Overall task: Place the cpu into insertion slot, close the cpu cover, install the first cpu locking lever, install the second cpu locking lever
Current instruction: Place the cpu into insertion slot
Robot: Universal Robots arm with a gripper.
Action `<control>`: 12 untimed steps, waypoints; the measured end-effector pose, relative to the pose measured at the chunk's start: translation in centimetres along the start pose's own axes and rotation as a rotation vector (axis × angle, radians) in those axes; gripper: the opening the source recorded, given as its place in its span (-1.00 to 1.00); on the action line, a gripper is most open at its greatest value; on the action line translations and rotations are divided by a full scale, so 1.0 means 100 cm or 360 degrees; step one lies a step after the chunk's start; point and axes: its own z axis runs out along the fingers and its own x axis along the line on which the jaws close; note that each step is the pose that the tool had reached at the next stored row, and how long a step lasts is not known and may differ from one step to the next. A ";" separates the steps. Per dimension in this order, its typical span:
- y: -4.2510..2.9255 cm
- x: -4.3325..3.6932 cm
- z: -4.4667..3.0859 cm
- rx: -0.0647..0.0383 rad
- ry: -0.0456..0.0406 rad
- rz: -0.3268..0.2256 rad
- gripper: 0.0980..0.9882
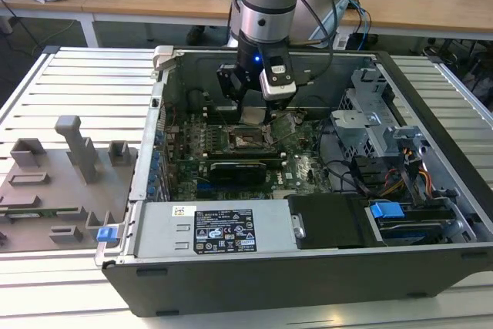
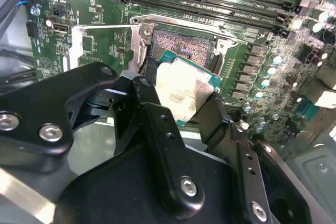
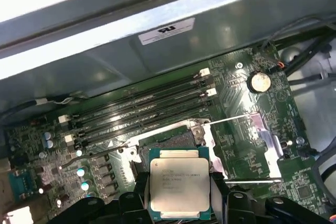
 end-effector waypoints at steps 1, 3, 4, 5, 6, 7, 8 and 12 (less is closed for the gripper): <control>0.0000 0.0000 0.0002 0.0000 -0.0002 0.0030 0.00; 0.0000 0.0000 0.0005 -0.0001 -0.0004 0.0089 0.00; 0.0000 0.0000 0.0006 -0.0001 -0.0005 0.0105 0.00; 0.0000 0.0000 0.0007 -0.0002 -0.0006 0.0119 0.00; 0.0000 0.0000 0.0009 -0.0002 -0.0006 0.0141 0.00; 0.0000 0.0000 0.0010 -0.0002 -0.0008 0.0167 0.00; -0.0001 0.0000 0.0011 -0.0003 -0.0009 0.0187 0.00; -0.0001 0.0000 0.0016 -0.0004 -0.0012 0.0265 0.00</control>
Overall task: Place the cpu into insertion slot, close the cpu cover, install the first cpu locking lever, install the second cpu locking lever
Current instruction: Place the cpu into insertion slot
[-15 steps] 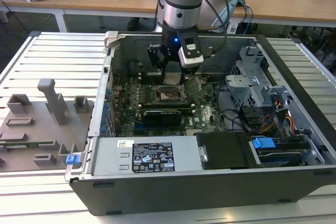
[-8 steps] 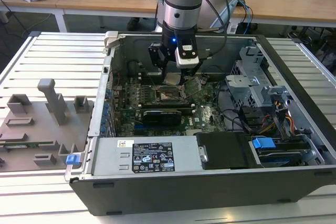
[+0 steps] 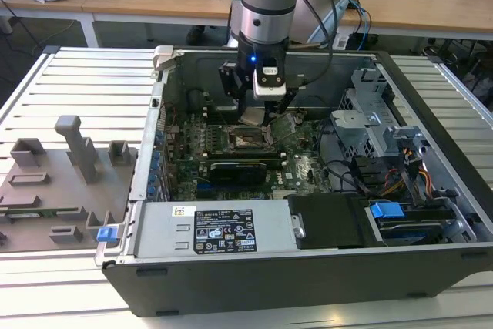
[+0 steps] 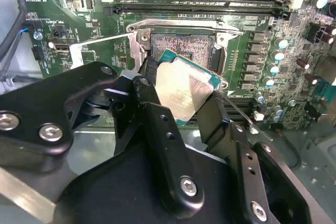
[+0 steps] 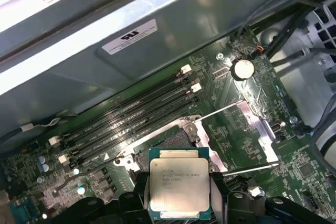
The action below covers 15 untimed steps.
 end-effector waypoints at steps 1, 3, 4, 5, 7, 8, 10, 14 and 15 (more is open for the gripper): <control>0.0000 0.0000 0.0001 0.0000 -0.0001 0.0019 0.00; 0.0000 0.0000 0.0004 -0.0001 -0.0003 0.0064 0.00; 0.0000 0.0000 0.0005 -0.0001 -0.0004 0.0084 0.00; 0.0000 0.0000 0.0007 -0.0002 -0.0005 0.0106 0.00; 0.0000 0.0000 0.0008 -0.0002 -0.0006 0.0135 0.00; -0.0001 0.0000 0.0009 -0.0003 -0.0007 0.0151 0.00; 0.0000 0.0000 0.0011 -0.0003 -0.0008 0.0182 0.00; -0.0001 0.0000 0.0013 -0.0004 -0.0011 0.0232 0.00; -0.0001 0.0000 0.0014 -0.0004 -0.0011 0.0248 0.00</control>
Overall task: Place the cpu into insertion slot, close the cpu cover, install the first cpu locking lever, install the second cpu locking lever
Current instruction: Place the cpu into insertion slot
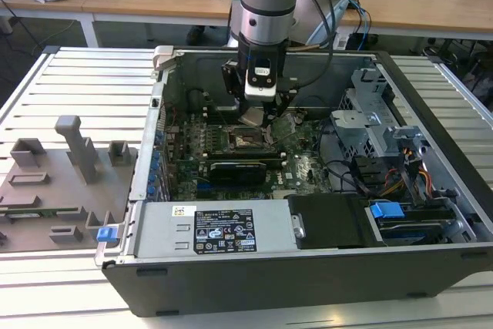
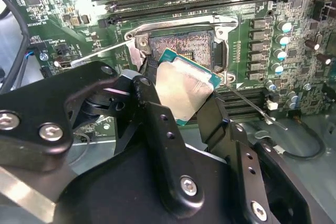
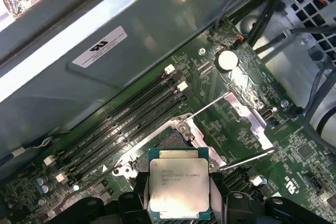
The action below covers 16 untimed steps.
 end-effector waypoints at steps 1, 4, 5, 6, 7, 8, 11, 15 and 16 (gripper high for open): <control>0.0000 0.0000 0.0001 0.0000 -0.0001 0.0023 0.00; 0.0000 0.0000 0.0004 -0.0001 -0.0003 0.0074 0.00; 0.0000 0.0000 0.0004 -0.0002 -0.0004 0.0090 0.00; 0.0000 0.0000 0.0005 -0.0002 -0.0005 0.0102 0.00; 0.0000 0.0000 0.0006 -0.0002 -0.0006 0.0127 0.00; 0.0000 0.0000 0.0007 -0.0003 -0.0006 0.0145 0.00; 0.0000 0.0000 0.0009 -0.0003 -0.0009 0.0190 0.00; 0.0000 0.0000 0.0011 -0.0005 -0.0012 0.0262 0.00; 0.0000 0.0000 0.0011 -0.0005 -0.0012 0.0273 0.00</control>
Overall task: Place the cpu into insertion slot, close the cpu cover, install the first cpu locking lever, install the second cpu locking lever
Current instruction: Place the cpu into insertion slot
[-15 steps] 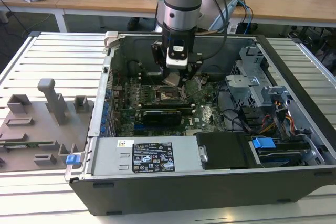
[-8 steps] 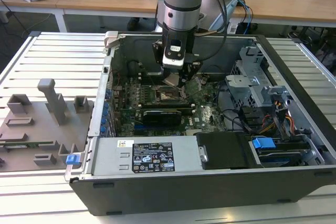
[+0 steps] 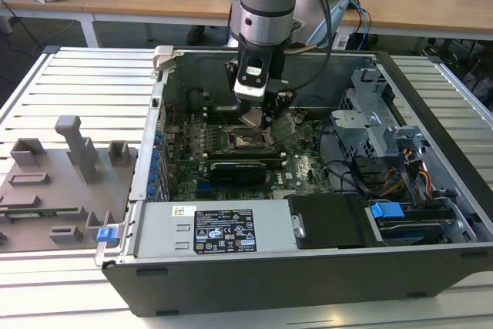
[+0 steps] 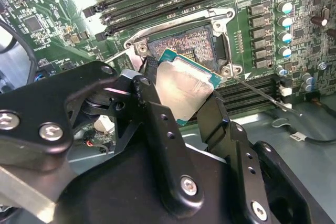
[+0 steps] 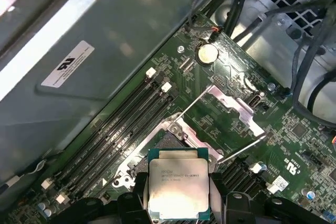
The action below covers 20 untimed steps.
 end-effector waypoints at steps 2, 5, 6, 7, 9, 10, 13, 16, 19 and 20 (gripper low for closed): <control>0.0000 0.0000 0.0001 -0.0001 -0.0001 0.0025 0.00; 0.0000 0.0000 0.0002 -0.0001 -0.0003 0.0066 0.00; 0.0000 0.0000 0.0003 -0.0002 -0.0004 0.0089 0.00; 0.0000 0.0000 0.0004 -0.0002 -0.0005 0.0105 0.00; 0.0000 0.0000 0.0004 -0.0002 -0.0006 0.0136 0.00; 0.0000 0.0000 0.0005 -0.0002 -0.0006 0.0145 0.00; 0.0000 0.0000 0.0006 -0.0003 -0.0008 0.0185 0.00; 0.0000 0.0000 0.0007 -0.0004 -0.0010 0.0220 0.00; 0.0000 0.0000 0.0009 -0.0004 -0.0012 0.0268 0.00; 0.0000 0.0000 0.0010 -0.0005 -0.0013 0.0284 0.00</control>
